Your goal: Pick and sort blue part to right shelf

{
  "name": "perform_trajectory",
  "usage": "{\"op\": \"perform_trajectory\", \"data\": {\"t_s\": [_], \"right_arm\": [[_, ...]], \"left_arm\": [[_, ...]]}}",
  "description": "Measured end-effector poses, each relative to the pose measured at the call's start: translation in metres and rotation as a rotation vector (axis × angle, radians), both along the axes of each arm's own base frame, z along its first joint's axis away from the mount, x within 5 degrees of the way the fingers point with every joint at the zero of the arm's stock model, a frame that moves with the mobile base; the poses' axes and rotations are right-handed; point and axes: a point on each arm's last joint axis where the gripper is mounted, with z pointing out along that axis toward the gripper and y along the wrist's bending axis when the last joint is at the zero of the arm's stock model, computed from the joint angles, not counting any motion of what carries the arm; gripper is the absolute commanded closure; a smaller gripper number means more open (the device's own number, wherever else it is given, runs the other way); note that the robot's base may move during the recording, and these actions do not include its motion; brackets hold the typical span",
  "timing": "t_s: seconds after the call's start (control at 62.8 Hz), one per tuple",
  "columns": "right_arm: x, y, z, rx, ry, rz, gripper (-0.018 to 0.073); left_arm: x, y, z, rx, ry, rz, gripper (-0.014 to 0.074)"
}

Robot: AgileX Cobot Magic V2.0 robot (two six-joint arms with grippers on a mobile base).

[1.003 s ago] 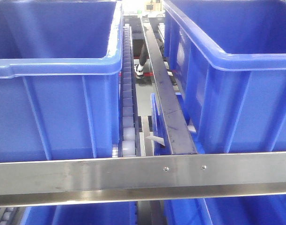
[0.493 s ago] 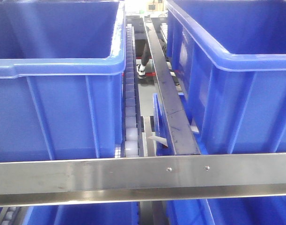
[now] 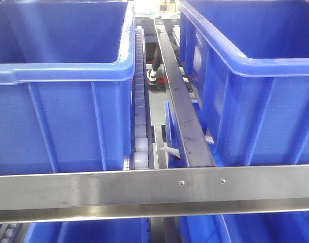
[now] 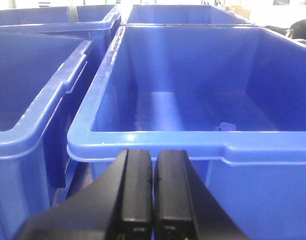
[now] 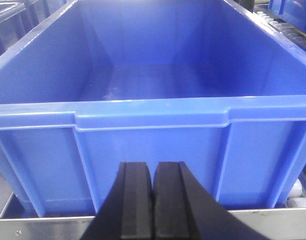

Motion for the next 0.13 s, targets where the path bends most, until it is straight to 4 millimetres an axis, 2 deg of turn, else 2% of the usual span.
{"op": "perform_trajectory", "data": {"t_s": [0.127], "right_arm": [[0.0000,0.0000,0.0000,0.000,0.000,0.000,0.0501]], "left_arm": [[0.0000,0.0000,0.0000,0.000,0.000,0.000,0.0472]]}}
